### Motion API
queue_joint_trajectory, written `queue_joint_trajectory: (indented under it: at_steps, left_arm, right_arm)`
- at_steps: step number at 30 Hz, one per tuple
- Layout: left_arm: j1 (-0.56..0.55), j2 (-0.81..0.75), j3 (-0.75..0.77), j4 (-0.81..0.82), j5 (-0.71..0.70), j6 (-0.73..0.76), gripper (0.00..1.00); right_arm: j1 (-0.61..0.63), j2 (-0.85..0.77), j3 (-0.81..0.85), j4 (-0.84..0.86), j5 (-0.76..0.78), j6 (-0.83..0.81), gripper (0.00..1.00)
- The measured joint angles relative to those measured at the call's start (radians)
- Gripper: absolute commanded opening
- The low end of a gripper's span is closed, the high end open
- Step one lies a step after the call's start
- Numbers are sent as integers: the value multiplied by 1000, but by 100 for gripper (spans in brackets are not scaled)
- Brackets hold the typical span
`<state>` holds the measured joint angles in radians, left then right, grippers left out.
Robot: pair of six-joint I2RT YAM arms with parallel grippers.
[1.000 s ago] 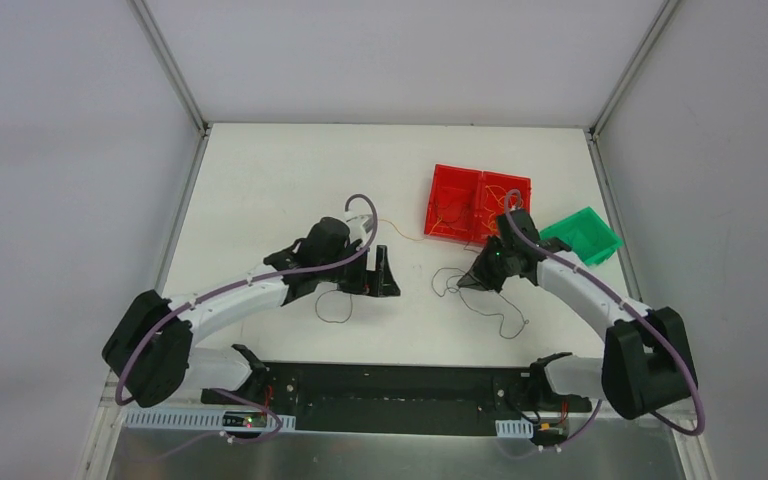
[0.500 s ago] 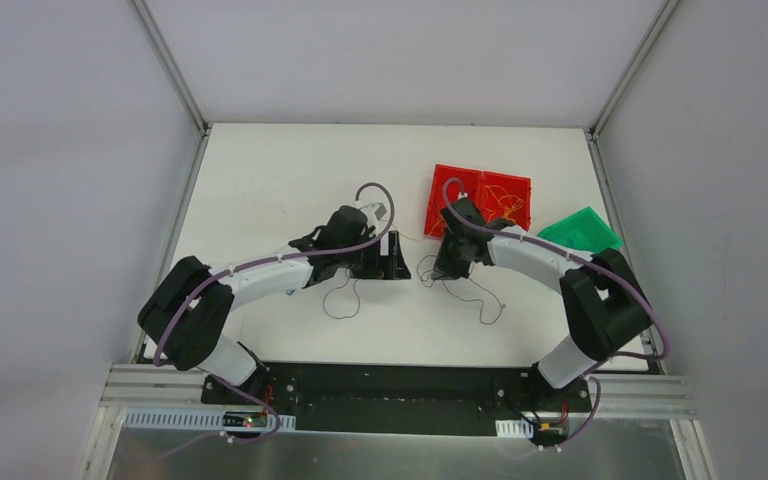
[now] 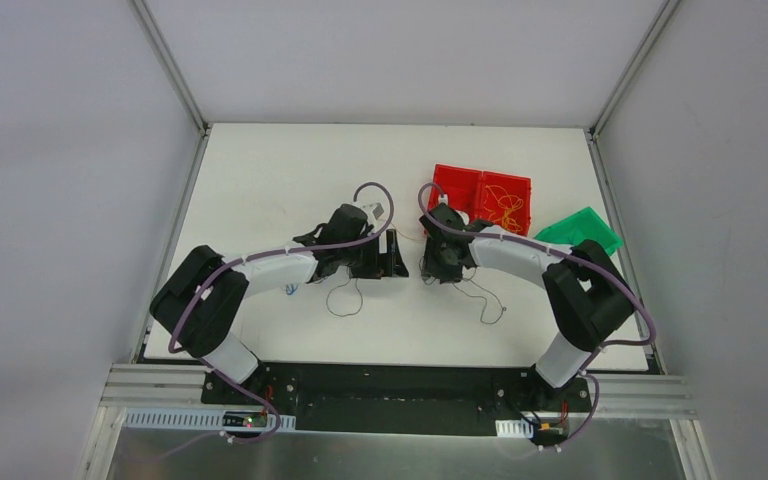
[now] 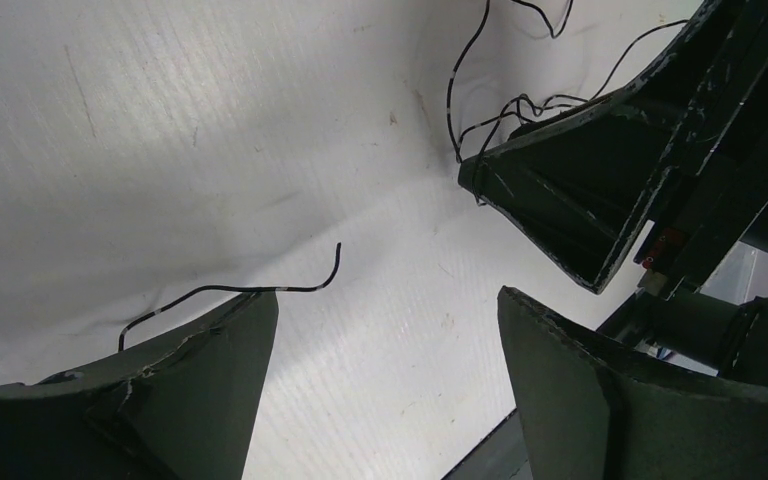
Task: Untangle the cables
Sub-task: Pick up the cable at the center of the board.
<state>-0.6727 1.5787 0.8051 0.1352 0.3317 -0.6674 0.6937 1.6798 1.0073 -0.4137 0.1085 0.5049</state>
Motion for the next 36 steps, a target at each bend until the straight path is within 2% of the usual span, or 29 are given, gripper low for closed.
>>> queue_joint_trajectory:
  at_steps: [2,11,17,21,30,32,33,34,36]
  left_arm:
    - [0,-3,1,-9,0,3,83]
    - [0,-44,10,-47,-7,24,83]
    - [0,-109,10,-92,-35,41,83]
    - [0,-157,10,-121,-55,62,84]
    - [35,-234,11,-188,-63,88,84]
    - [49,-245,11,-198,-62,90,84]
    - [56,-250,10,-202,-62,92,84]
    - [63,-256,10,-204,-62,92,84]
    - [73,-270,10,-212,-62,96,84]
  right_arm:
    - [5,-2,4,-16,9,-4,51]
    - [22,-17,68,-90,70,-23,53]
    - [61,-16,71,-83,98,-28,60]
    - [83,-16,77,-87,126,-42,71]
    - [99,57,129,-91,168,-60,68]
    - [99,92,129,-93,182,-59,65]
    - [100,114,129,-90,189,-45,59]
    - [100,119,140,-91,198,-48,50]
    - [100,129,146,-79,211,-39,21]
